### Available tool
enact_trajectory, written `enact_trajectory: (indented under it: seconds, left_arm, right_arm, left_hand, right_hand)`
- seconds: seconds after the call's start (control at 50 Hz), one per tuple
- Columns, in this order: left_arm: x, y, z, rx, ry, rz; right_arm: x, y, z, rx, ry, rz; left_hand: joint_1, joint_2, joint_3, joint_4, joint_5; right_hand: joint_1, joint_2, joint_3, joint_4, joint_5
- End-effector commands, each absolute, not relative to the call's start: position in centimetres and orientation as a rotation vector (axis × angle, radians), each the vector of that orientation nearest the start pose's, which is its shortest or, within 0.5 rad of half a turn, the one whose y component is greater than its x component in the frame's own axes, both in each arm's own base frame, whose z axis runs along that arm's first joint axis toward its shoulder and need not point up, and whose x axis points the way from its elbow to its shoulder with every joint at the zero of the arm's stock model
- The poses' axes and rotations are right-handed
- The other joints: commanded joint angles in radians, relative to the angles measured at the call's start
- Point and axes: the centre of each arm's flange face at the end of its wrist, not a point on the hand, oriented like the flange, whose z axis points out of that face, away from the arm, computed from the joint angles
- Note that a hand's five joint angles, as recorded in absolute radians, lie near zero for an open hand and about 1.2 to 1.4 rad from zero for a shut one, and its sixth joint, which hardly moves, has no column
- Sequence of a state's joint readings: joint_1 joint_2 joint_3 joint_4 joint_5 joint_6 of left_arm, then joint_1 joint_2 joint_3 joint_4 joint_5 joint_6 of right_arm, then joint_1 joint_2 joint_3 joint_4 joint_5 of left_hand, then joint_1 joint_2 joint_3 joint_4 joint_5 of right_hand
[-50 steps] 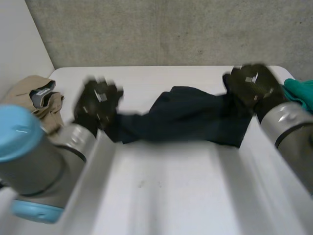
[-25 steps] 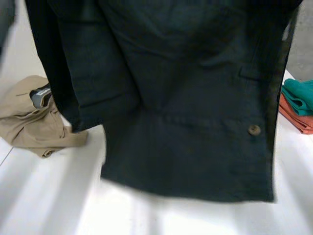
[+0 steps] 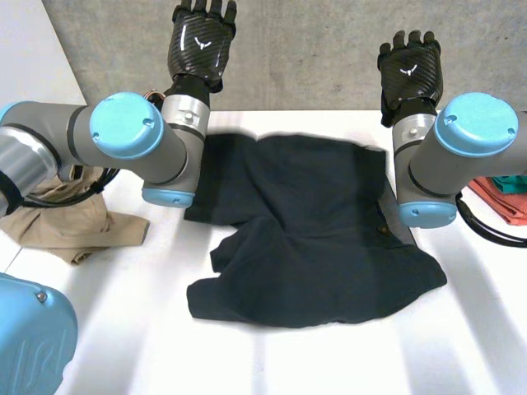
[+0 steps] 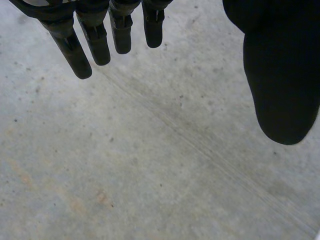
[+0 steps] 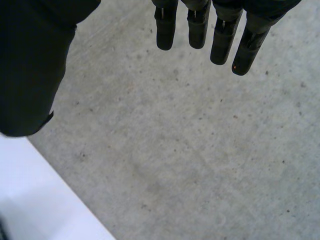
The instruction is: Fold the laundry.
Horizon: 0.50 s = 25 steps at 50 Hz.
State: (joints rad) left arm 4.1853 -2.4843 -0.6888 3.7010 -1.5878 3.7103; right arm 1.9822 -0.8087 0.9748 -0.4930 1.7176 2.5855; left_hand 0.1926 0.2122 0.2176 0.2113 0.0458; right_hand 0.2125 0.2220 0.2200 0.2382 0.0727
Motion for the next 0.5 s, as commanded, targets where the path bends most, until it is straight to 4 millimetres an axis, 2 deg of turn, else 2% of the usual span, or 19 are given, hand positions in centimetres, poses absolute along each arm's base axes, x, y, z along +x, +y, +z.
enact_trajectory:
  seconds: [0.02, 0.12, 0.14, 0.16, 0.2, 0.22, 0.24, 0.3, 0.32, 0.36, 0.38, 0.46, 0.5]
  left_arm:
    - [-36.4, -36.6, 28.5, 0.782, 1.393, -2.674]
    - [-34.9, -33.5, 27.5, 0.854, 1.521, -2.584]
    - [-34.5, -32.9, 27.1, 0.869, 1.555, -2.558]
    - [-33.6, -31.4, 26.8, 0.899, 1.622, -2.501]
    - [-32.6, -29.6, 26.5, 0.938, 1.692, -2.439]
    - [-32.2, -28.8, 26.3, 0.958, 1.728, -2.407]
    - [-31.3, -27.0, 25.7, 1.005, 1.808, -2.337]
    - [-30.4, -23.9, 24.8, 1.075, 1.93, -2.251]
    - [-30.0, -21.7, 24.2, 1.119, 2.015, -2.201]
    - [-29.5, -19.6, 23.5, 1.155, 2.107, -2.151]
    - [-29.0, -17.7, 22.8, 1.184, 2.196, -2.099]
    - [-27.8, -14.0, 20.8, 1.221, 2.425, -1.937]
    - [-27.4, -13.0, 19.9, 1.223, 2.509, -1.86]
  right_arm:
    - [29.6, -37.2, 26.8, -0.853, 1.856, -2.598]
    - [29.1, -33.3, 26.5, -1.112, 1.896, -2.312]
    - [28.8, -31.9, 26.2, -1.186, 1.919, -2.197]
    - [28.4, -31.4, 26.0, -1.216, 1.942, -2.135]
    - [27.4, -30.6, 25.3, -1.261, 2.004, -2.02]
    - [26.2, -30.1, 24.7, -1.291, 2.069, -1.918]
    - [25.5, -29.8, 24.3, -1.302, 2.107, -1.867]
    - [23.5, -28.6, 22.4, -1.367, 2.22, -1.688]
    - [23.1, -28.3, 21.9, -1.391, 2.24, -1.651]
    - [22.2, -27.5, 20.5, -1.481, 2.275, -1.575]
    - [22.0, -27.2, 20.0, -1.514, 2.279, -1.552]
    - [20.4, -26.0, 17.7, -1.636, 2.298, -1.446]
    - [19.5, -25.9, 16.7, -1.647, 2.294, -1.422]
  left_hand:
    - [-0.018, -0.038, -0.043, -0.037, -0.046]
    - [-0.003, -0.022, -0.028, -0.021, -0.03]
    - [0.021, 0.001, -0.004, 0.002, -0.007]
    - [0.067, 0.048, 0.042, 0.049, 0.04]
    - [0.091, 0.072, 0.066, 0.073, 0.064]
    - [0.109, 0.089, 0.084, 0.09, 0.081]
    - [0.158, 0.139, 0.133, 0.14, 0.131]
    - [0.2, 0.18, 0.175, 0.181, 0.172]
    - [0.296, 0.276, 0.271, 0.277, 0.268]
    - [0.379, 0.359, 0.354, 0.36, 0.351]
    - [0.417, 0.397, 0.392, 0.398, 0.389]
    - [0.499, 0.48, 0.474, 0.48, 0.471]
    - [0.508, 0.489, 0.483, 0.49, 0.481]
  right_hand:
    - [-0.038, -0.048, -0.046, -0.064, -0.073]
    - [-0.038, -0.048, -0.046, -0.064, -0.073]
    - [-0.038, -0.048, -0.046, -0.064, -0.073]
    - [-0.038, -0.048, -0.046, -0.064, -0.073]
    - [-0.038, -0.048, -0.046, -0.064, -0.073]
    - [-0.038, -0.048, -0.046, -0.064, -0.073]
    - [-0.038, -0.048, -0.046, -0.064, -0.073]
    - [-0.038, -0.048, -0.046, -0.064, -0.073]
    - [-0.038, -0.048, -0.046, -0.064, -0.073]
    - [-0.031, -0.041, -0.039, -0.057, -0.066]
    - [0.013, 0.003, 0.005, -0.013, -0.022]
    - [0.096, 0.086, 0.088, 0.07, 0.061]
    - [0.096, 0.086, 0.088, 0.07, 0.061]
